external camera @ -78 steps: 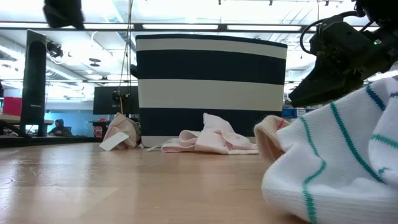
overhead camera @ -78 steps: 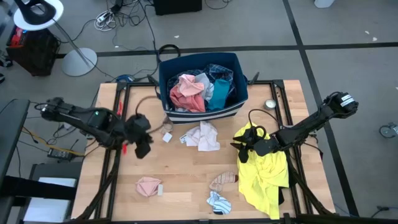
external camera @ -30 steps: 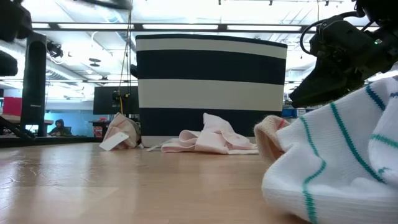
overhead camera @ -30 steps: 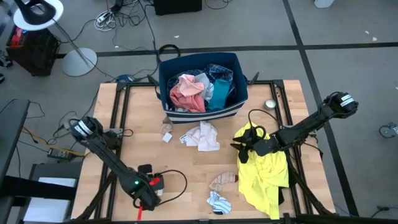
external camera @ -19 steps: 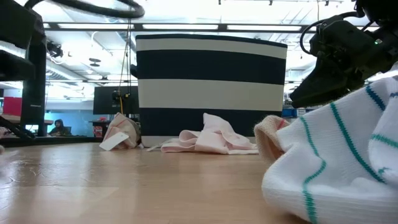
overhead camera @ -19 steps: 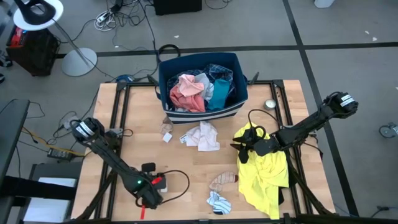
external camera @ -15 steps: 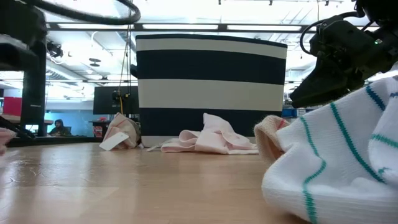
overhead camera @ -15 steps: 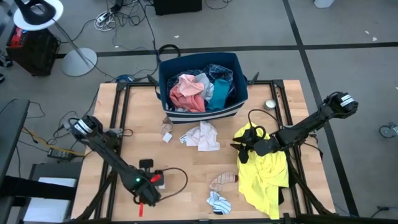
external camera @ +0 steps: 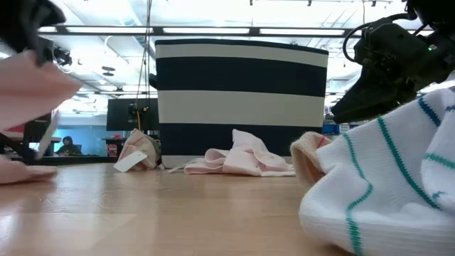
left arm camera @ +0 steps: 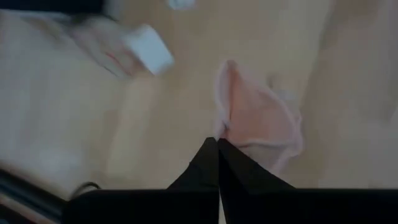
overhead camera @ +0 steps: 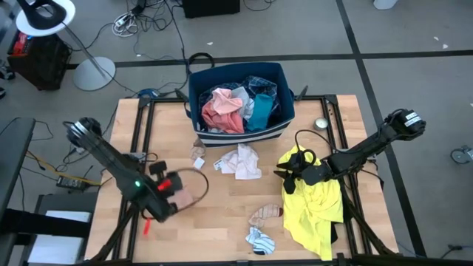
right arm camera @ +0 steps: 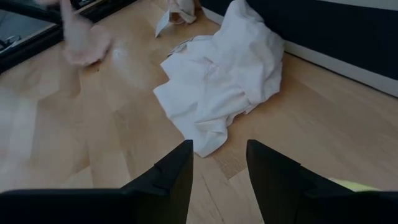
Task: Sort clothes
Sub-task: Put the pink sock into the blue bin
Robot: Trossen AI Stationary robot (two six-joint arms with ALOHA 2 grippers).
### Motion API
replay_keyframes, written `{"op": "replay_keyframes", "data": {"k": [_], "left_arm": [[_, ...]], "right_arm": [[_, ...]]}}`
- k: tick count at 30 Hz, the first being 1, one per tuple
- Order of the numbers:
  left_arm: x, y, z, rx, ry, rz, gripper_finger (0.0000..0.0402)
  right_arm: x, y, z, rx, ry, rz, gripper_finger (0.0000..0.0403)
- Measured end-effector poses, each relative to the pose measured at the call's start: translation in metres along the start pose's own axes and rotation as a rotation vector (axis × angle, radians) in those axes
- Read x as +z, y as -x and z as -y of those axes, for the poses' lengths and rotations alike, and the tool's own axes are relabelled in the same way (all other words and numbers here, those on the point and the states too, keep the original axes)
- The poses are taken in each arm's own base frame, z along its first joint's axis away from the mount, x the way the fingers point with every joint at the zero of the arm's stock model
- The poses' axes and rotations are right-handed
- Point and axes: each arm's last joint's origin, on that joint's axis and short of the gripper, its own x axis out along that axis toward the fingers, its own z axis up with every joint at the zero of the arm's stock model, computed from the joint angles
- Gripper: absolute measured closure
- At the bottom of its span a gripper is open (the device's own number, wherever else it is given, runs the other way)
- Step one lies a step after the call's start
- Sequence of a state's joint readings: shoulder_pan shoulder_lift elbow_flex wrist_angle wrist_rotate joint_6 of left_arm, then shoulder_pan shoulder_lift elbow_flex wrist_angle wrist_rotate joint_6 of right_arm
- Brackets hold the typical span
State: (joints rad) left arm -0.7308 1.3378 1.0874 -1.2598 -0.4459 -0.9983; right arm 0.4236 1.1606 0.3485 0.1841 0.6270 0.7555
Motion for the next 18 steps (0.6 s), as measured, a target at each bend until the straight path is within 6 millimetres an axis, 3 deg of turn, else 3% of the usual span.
{"op": "replay_keyframes", "data": {"k": [9, 18], "left_arm": [[0.03, 0.06, -0.051, 0.001, 0.076, 0.222, 0.0401], [0.079, 0.118, -0.095, 0.022, 0.034, 0.444, 0.0401]], "right_arm": [[0.0, 0.0, 0.0, -0.003, 0.003, -0.004, 0.0252], [0.0, 0.0, 0.001, -0.008, 0.003, 0.001, 0.0252]]}}
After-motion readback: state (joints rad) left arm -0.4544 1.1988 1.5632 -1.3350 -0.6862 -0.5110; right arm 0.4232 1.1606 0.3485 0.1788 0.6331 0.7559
